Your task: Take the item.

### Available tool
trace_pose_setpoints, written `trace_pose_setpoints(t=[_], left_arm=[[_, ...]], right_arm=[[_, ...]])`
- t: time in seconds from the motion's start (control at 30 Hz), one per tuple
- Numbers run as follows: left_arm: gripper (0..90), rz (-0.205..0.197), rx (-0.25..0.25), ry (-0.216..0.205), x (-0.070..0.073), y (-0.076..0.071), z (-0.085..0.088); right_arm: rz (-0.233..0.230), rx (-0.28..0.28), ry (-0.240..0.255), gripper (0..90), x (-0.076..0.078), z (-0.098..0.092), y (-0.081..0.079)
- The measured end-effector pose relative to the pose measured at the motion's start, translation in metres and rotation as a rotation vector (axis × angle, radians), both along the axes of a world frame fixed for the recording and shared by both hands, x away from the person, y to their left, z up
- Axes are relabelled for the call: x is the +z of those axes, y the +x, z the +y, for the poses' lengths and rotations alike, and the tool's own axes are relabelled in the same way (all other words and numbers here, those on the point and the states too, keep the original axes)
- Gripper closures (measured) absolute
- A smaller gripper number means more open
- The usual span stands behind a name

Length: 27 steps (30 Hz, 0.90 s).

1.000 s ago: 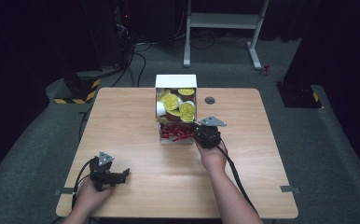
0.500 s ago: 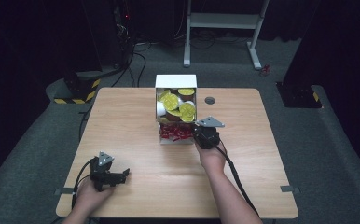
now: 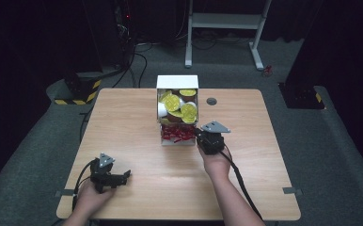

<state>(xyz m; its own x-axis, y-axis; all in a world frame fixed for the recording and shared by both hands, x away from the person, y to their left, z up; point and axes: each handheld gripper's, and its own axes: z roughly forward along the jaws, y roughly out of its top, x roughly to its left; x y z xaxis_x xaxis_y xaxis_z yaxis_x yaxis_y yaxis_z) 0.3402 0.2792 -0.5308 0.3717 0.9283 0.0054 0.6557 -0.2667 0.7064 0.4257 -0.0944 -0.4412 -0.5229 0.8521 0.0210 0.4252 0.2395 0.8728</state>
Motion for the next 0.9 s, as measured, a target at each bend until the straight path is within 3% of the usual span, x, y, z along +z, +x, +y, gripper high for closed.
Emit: trace_pose_setpoints(t=[0.9], left_arm=[[0.5, 0.000, 0.000, 0.000, 0.000, 0.000, 0.000]], right_arm=[[-0.038, 0.031, 0.043, 89.0, 0.003, -0.015, -0.026]])
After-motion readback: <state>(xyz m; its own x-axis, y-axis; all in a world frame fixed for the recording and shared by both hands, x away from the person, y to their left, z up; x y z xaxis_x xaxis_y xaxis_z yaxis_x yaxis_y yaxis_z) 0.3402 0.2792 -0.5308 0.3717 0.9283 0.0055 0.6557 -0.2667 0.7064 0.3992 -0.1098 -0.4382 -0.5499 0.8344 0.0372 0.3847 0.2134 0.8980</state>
